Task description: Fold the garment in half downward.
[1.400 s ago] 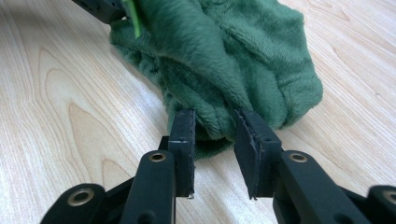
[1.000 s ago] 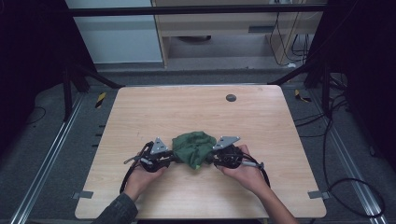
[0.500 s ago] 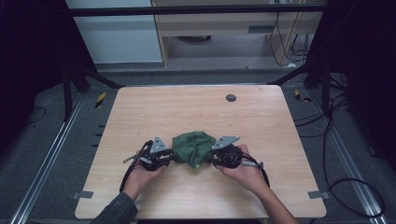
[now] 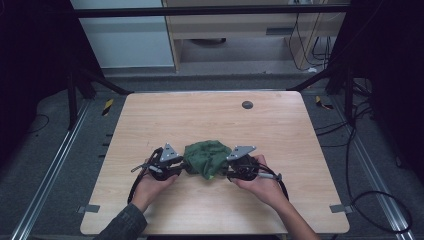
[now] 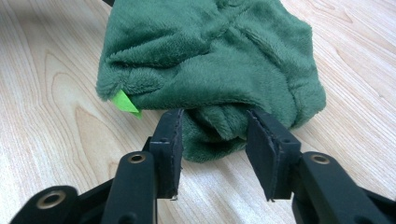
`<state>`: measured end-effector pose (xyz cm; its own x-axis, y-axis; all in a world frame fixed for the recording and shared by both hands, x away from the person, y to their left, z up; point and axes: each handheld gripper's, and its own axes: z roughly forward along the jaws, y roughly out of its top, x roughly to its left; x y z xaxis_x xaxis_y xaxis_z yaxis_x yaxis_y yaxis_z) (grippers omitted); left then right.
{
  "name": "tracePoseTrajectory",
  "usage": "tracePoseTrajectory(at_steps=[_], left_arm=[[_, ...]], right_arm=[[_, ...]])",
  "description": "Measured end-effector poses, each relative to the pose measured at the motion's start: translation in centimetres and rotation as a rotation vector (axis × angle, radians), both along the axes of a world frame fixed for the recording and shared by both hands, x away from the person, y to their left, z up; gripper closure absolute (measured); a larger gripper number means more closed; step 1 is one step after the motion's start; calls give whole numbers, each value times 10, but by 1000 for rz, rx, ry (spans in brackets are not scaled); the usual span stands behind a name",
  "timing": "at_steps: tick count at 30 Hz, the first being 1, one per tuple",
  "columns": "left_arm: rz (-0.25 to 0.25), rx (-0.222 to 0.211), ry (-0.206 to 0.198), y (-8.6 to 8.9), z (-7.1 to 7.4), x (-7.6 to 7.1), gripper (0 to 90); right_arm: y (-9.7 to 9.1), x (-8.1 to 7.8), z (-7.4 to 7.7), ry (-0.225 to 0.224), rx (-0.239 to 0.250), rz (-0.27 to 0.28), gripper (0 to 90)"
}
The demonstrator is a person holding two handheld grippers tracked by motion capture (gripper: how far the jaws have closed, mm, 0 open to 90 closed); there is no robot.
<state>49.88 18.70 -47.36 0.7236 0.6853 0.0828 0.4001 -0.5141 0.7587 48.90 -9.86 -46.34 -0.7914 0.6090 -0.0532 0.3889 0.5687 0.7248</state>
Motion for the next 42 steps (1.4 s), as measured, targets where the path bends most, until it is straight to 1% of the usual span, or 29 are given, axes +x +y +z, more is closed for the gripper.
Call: tracePoseTrajectory(at_steps=[8,17,29,34,38,42], left_arm=[[-4,4,8,1,-1,-2,662],[0,18,16,1,-2,-3,586],[9,17,13,3,-1,-6,495],[3,27,10,2,-1,-9,457],[-1,29,19,1,-2,-11,401],[5,33,27,0,-2,-13,298]], right_arm=[[0,0,-1,8,-7,-5,498],[0,-1,-2,11,-21,-11,420],[0,-4,-2,8,-11,-1,357],[1,-6,-2,5,-11,8,325],[2,-7,-2,7,-13,11,292],[3,-9,-3,16,-14,12,242]])
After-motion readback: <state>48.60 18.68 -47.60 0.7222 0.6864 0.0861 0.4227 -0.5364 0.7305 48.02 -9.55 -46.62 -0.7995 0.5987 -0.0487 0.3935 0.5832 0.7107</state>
